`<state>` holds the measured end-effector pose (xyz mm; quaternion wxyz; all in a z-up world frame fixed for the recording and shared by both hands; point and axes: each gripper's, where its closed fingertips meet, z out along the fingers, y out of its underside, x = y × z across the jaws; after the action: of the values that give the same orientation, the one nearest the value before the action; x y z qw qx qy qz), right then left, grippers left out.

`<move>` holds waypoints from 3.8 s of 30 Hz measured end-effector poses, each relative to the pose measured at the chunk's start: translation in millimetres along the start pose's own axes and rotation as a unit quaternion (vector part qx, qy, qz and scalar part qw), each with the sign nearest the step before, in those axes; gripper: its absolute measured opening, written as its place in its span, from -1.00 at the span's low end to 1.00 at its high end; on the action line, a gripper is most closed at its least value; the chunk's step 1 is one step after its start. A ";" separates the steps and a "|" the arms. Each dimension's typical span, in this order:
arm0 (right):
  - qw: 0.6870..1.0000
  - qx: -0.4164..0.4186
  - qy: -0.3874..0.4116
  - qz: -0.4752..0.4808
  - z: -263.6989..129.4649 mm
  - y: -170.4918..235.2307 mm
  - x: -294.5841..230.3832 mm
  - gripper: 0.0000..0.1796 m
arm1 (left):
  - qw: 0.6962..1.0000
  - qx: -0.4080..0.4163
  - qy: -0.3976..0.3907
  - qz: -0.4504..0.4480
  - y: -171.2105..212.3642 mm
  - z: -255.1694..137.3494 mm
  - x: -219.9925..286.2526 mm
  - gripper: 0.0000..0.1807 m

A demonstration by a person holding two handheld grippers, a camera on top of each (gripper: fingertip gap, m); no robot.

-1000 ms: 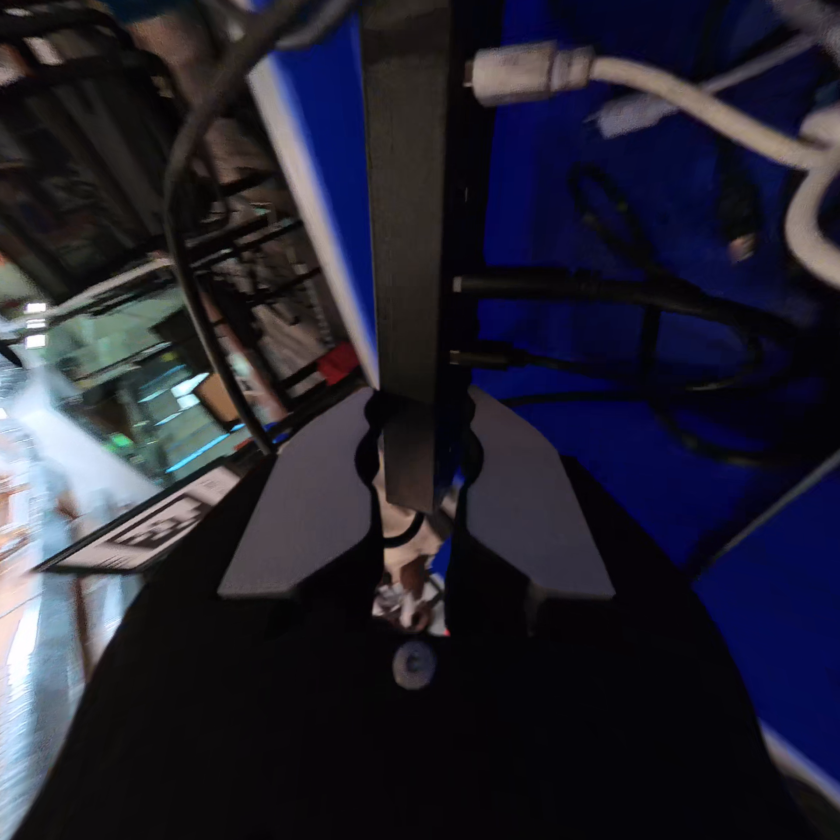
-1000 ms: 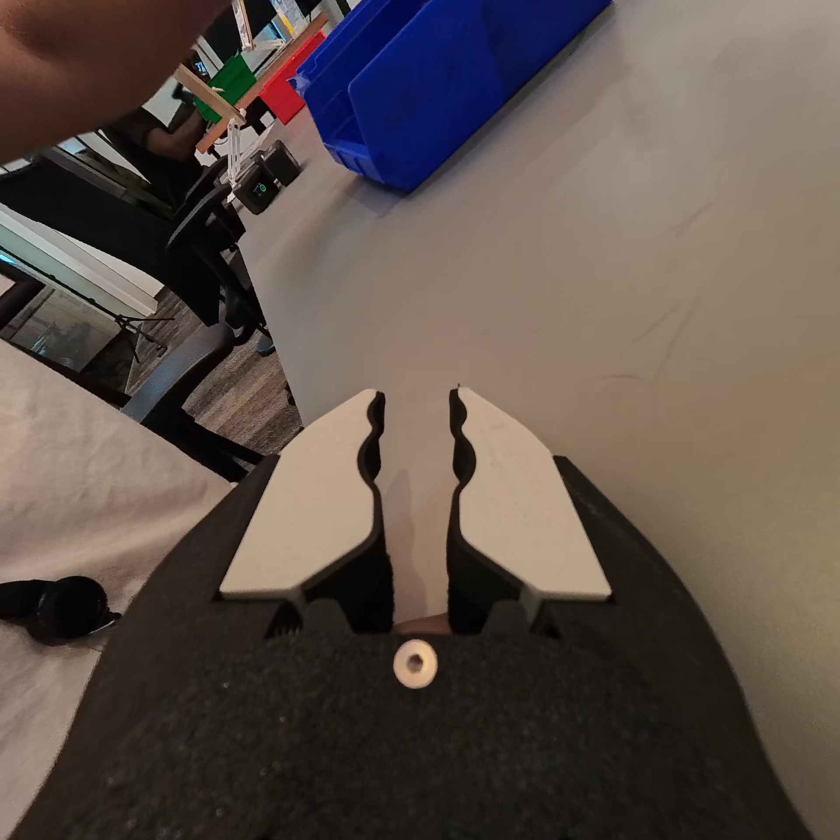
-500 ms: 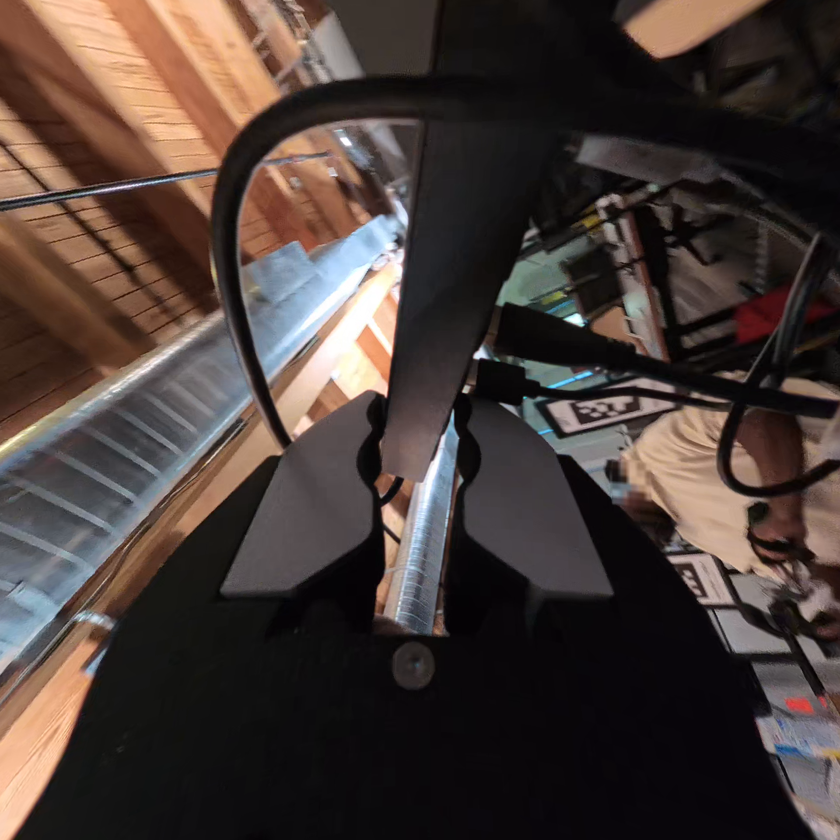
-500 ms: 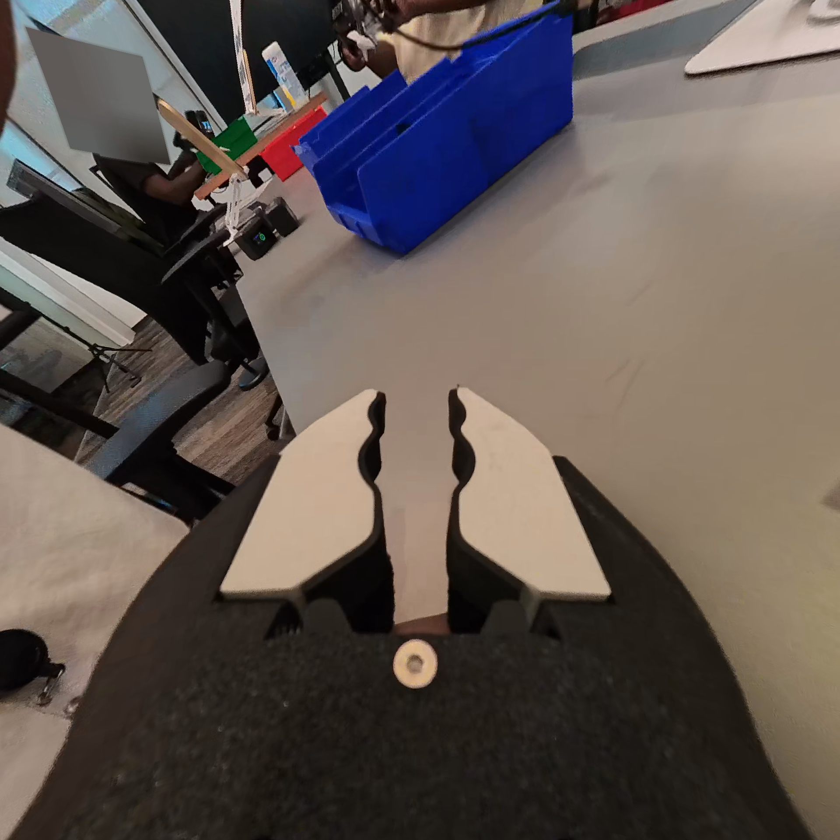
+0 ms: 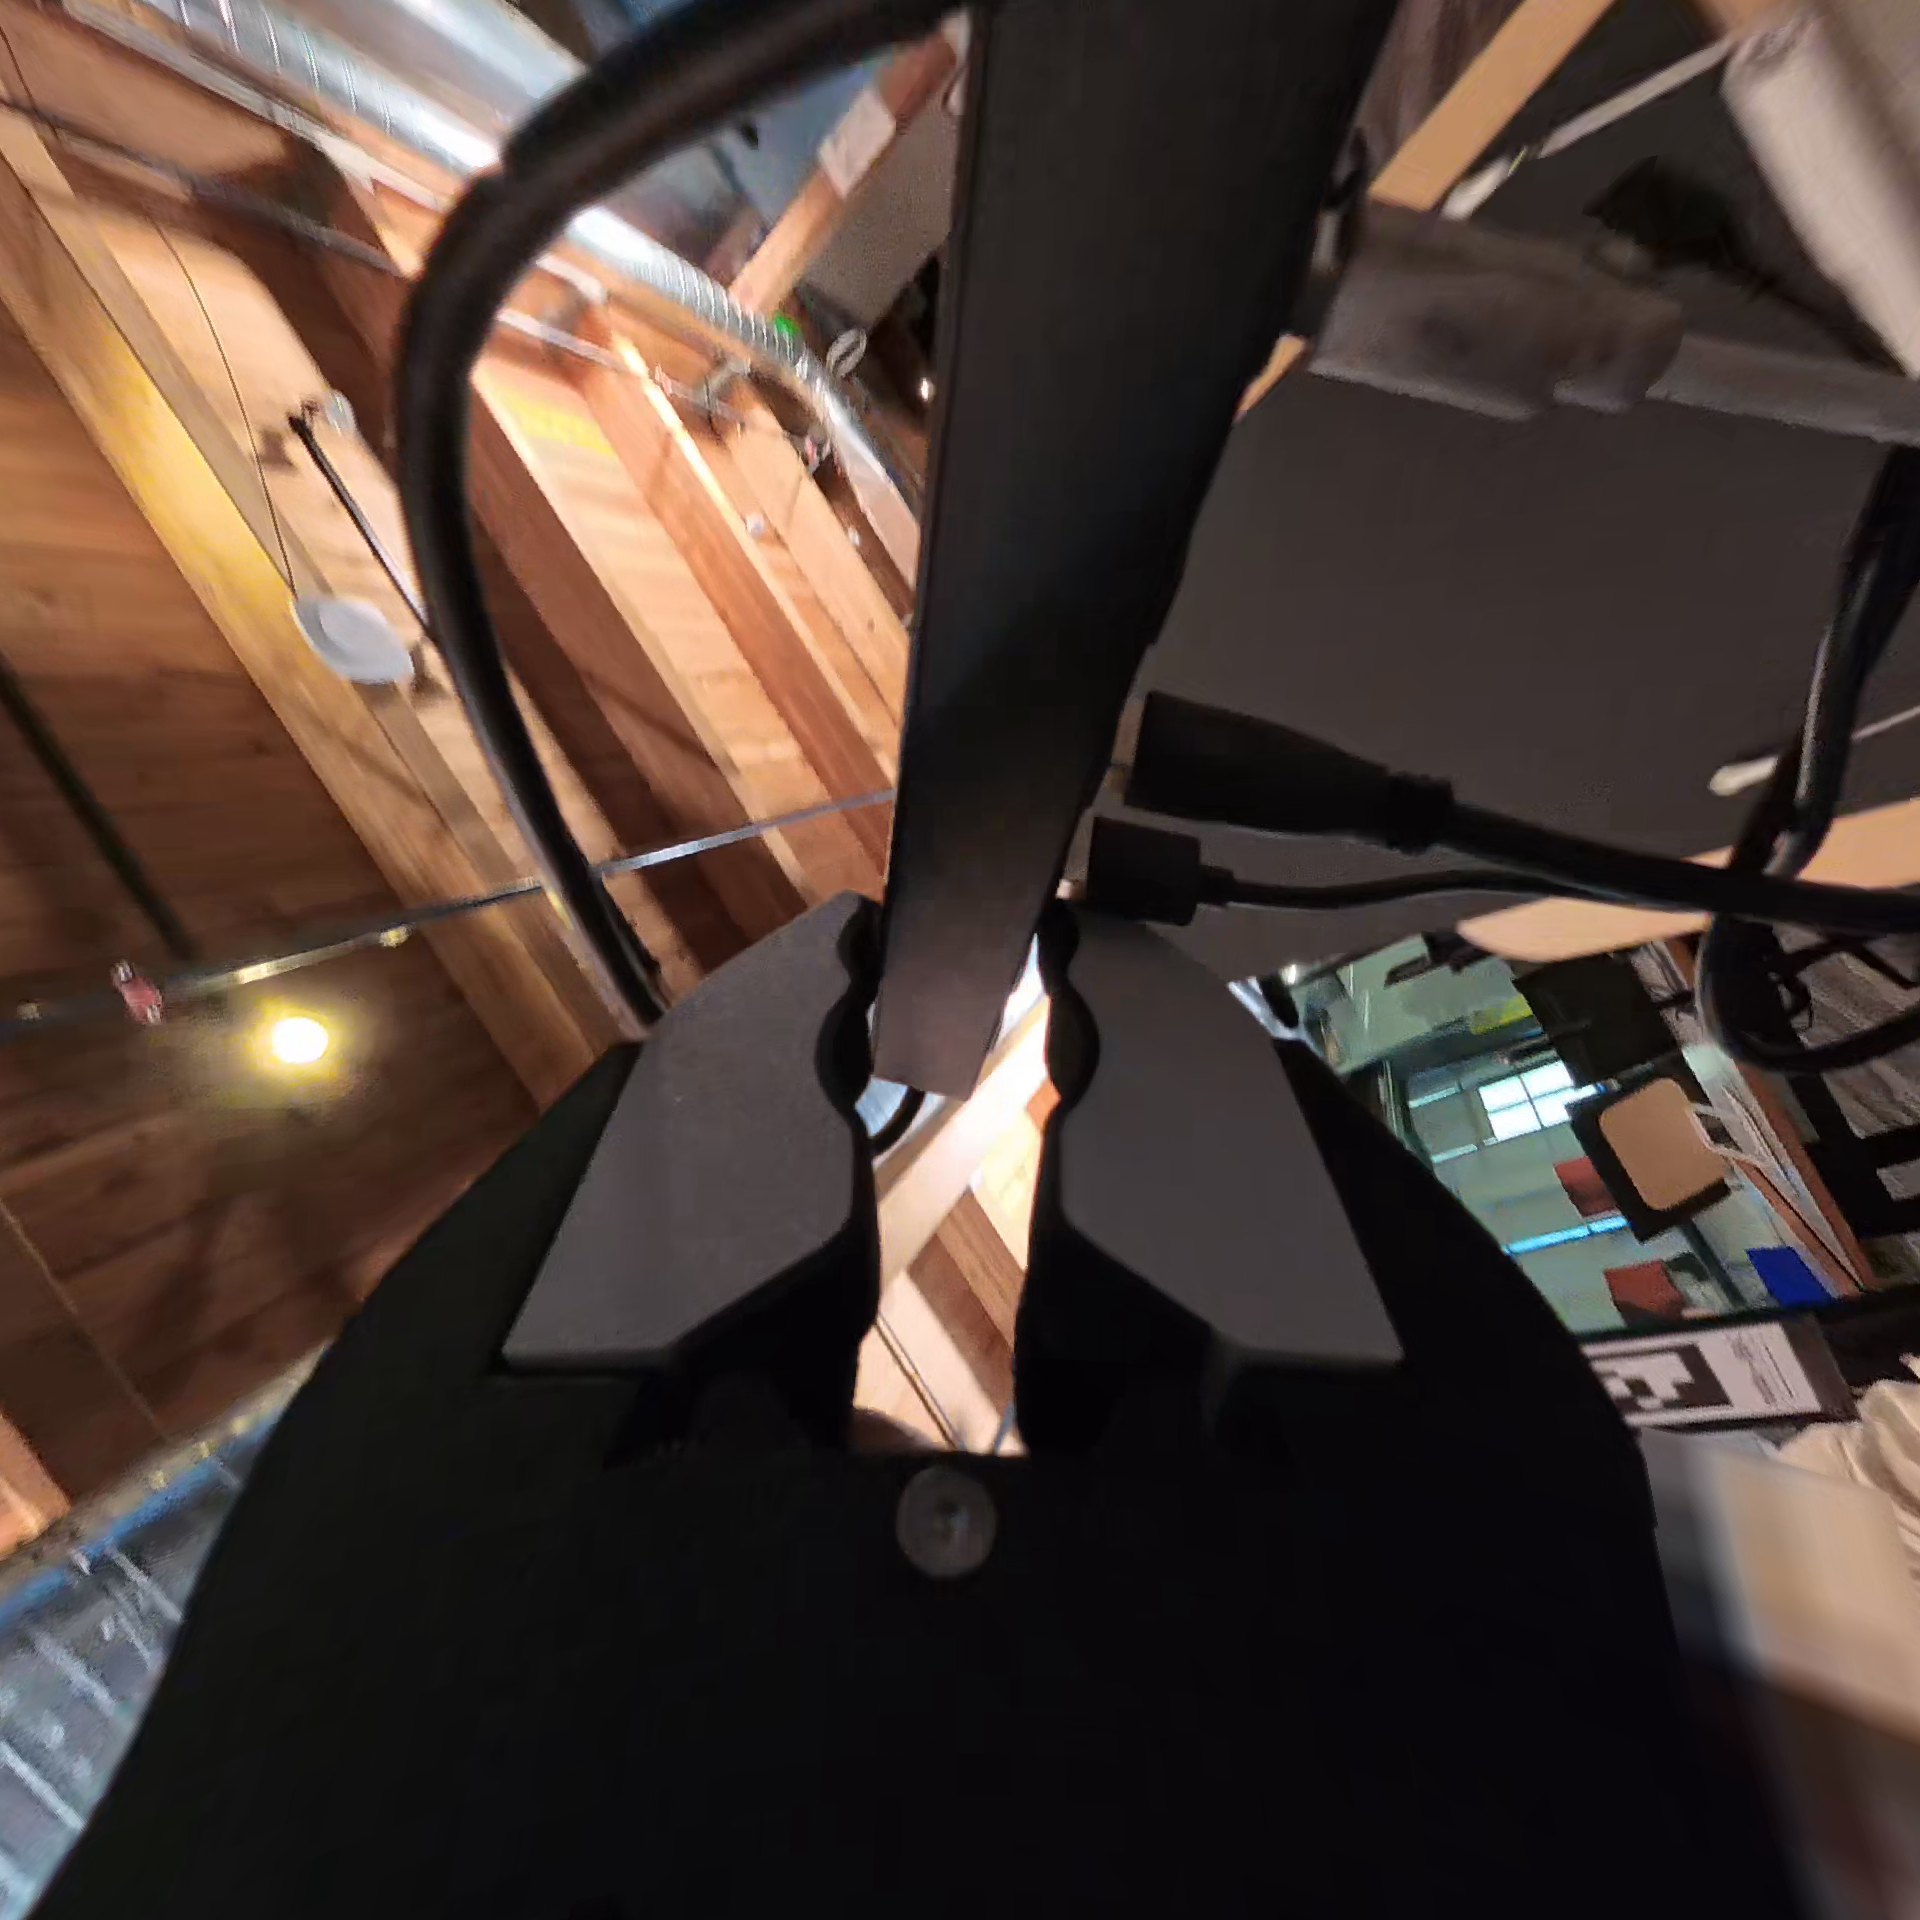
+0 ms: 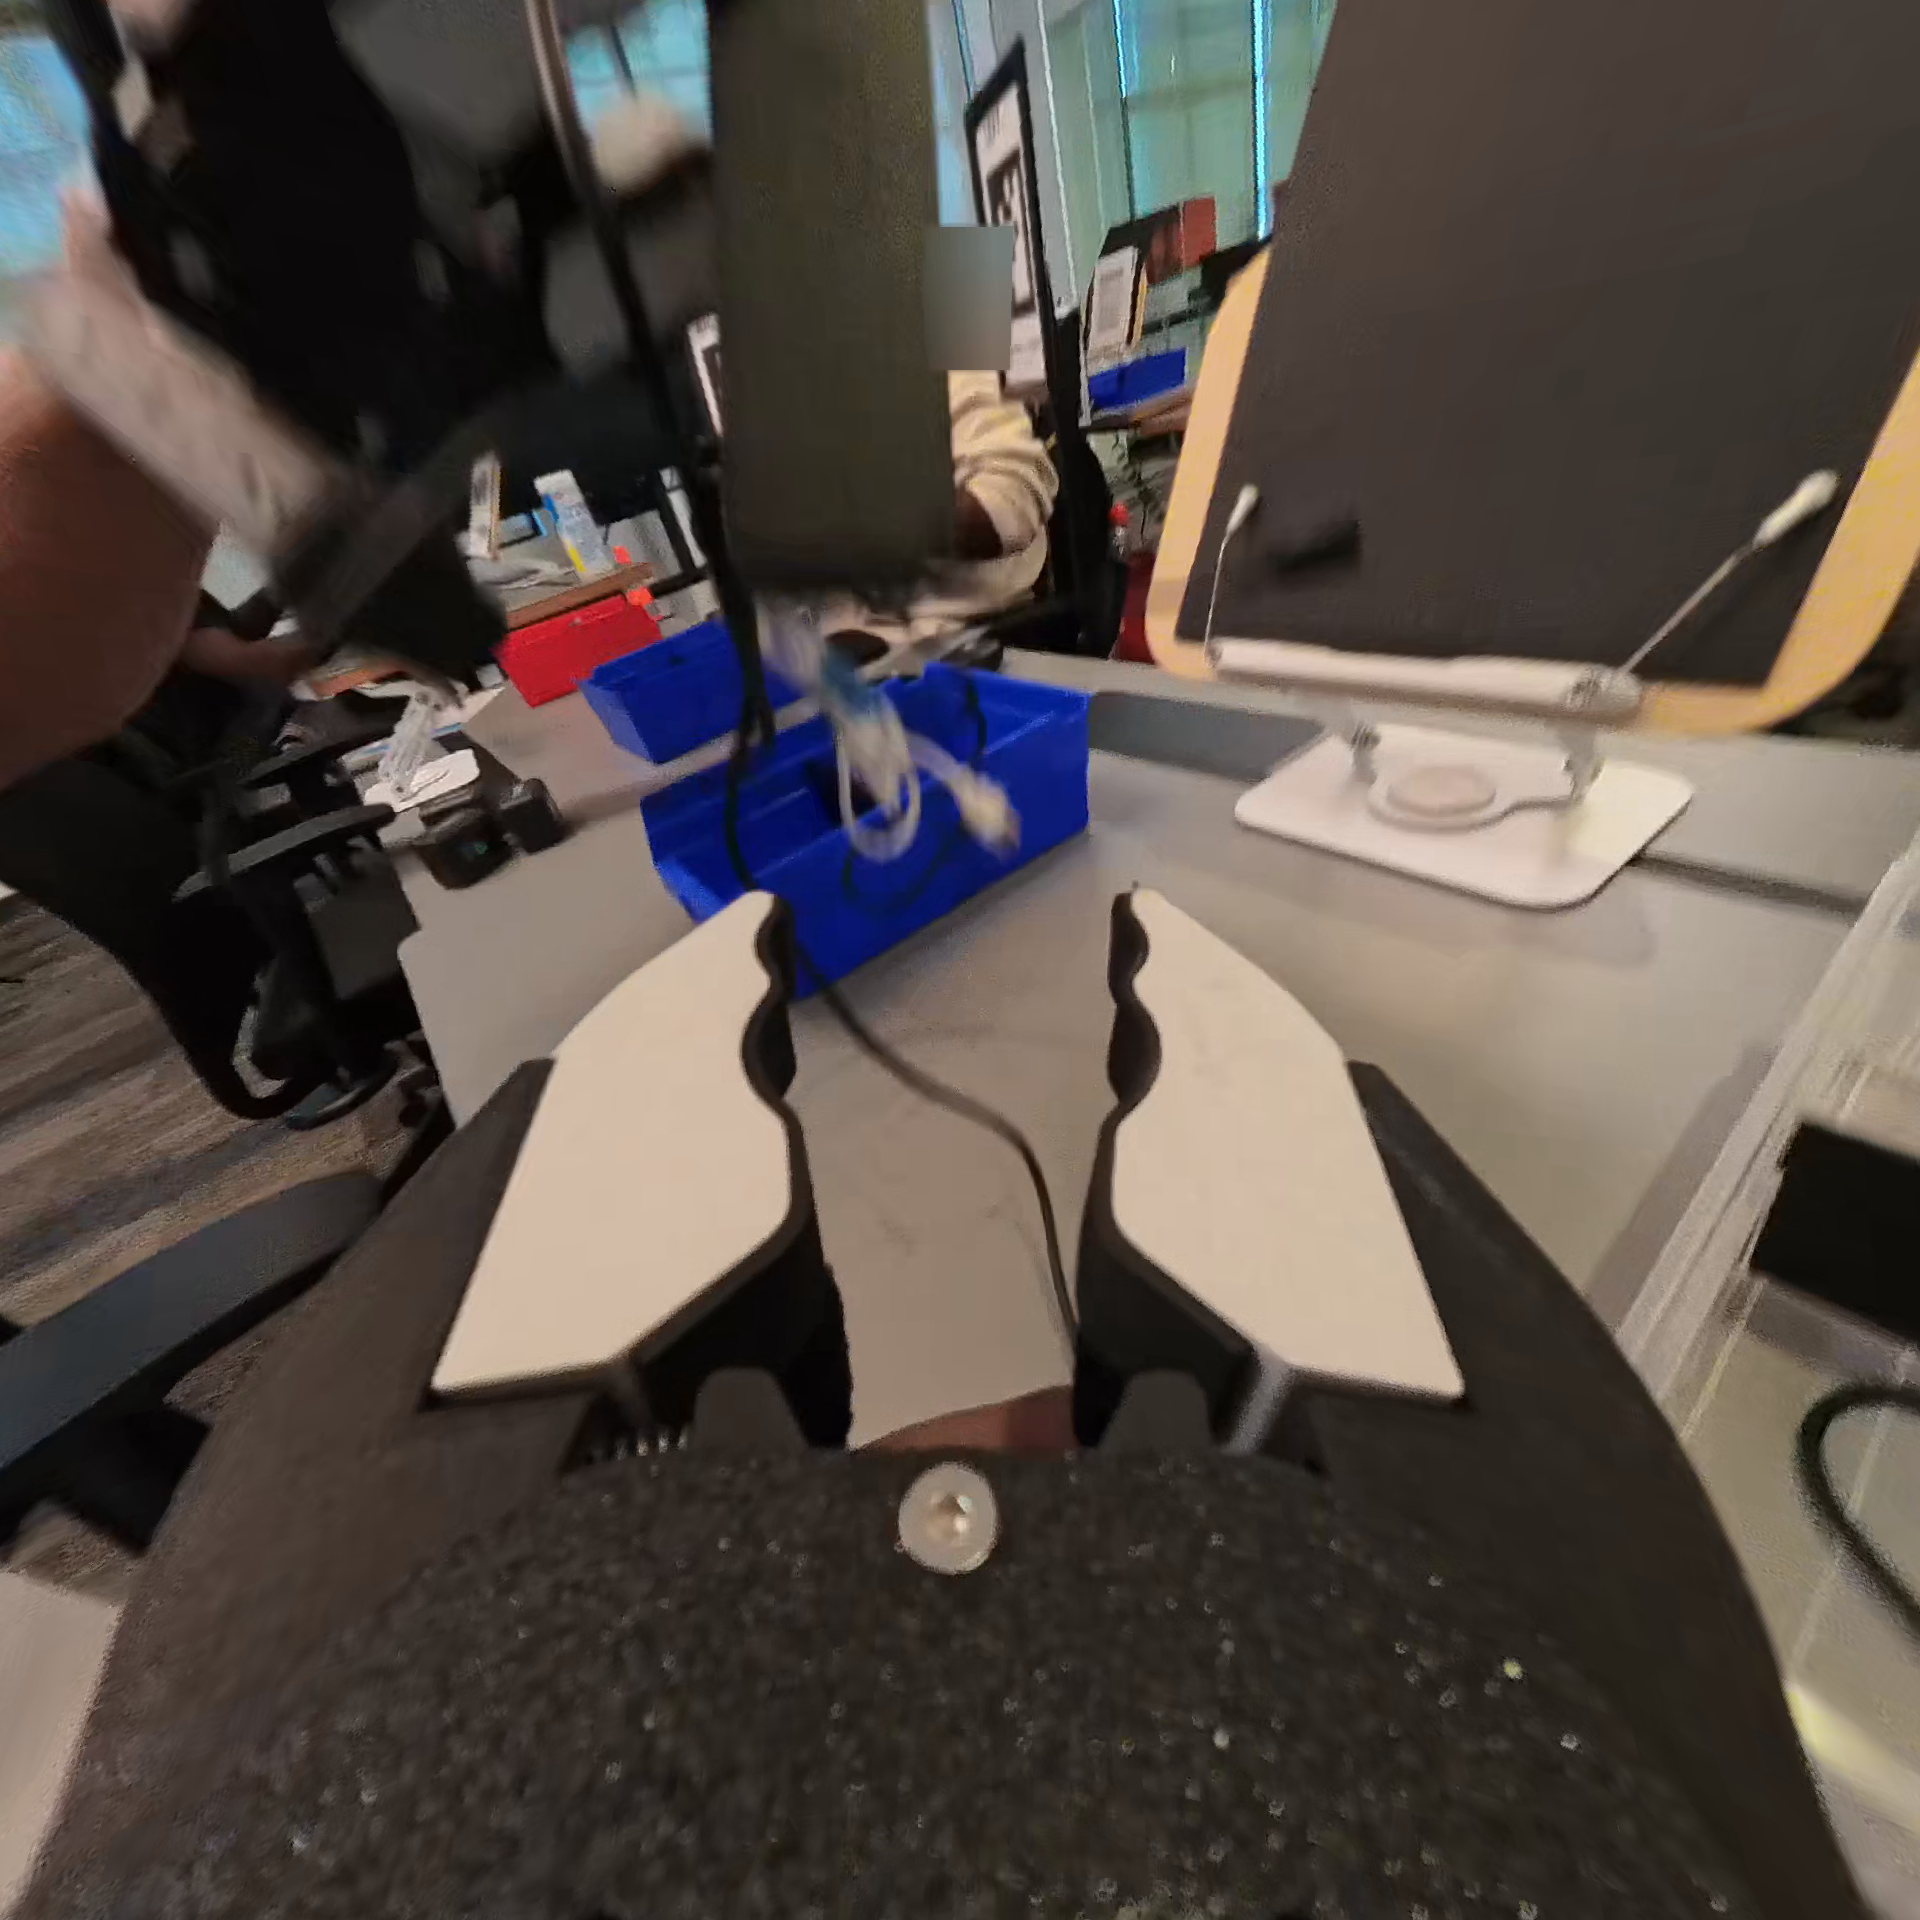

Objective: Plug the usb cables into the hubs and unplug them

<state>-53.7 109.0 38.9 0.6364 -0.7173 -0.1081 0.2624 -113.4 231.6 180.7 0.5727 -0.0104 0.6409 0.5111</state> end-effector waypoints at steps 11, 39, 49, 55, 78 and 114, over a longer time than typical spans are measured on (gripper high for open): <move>0.988 -0.086 -0.116 0.052 55.3 43.5 -20.4 -0.32 | 0.995 0.076 -0.028 0.055 -103.1 -11.4 8.2 -0.67; 0.664 0.055 -0.688 0.287 -31.2 25.4 -124.1 -0.33 | 0.123 0.580 0.412 -0.692 -162.3 -140.6 -10.9 -0.53; 0.757 0.071 -0.566 0.319 0.9 37.3 -85.9 -0.33 | 0.085 0.474 0.388 -0.786 -152.0 -108.6 19.0 -0.71; 0.955 -0.018 -0.229 0.185 36.1 59.2 -11.2 -0.52 | 0.227 0.266 0.376 -0.858 -126.4 -65.1 120.6 -0.74; 0.980 -0.133 0.121 -0.081 112.1 103.2 12.2 -0.73 | 0.445 0.021 0.431 -0.784 -187.8 -81.5 198.2 -0.74; 0.956 0.130 0.117 -0.237 -104.6 -244.9 45.9 -0.82 | 0.414 -0.080 0.335 -0.843 -129.5 -81.3 261.6 -0.74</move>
<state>82.3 82.6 270.9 0.7764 -0.6076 -0.1648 0.0301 -184.7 265.2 -111.9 0.4518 -0.7615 0.4076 -0.2235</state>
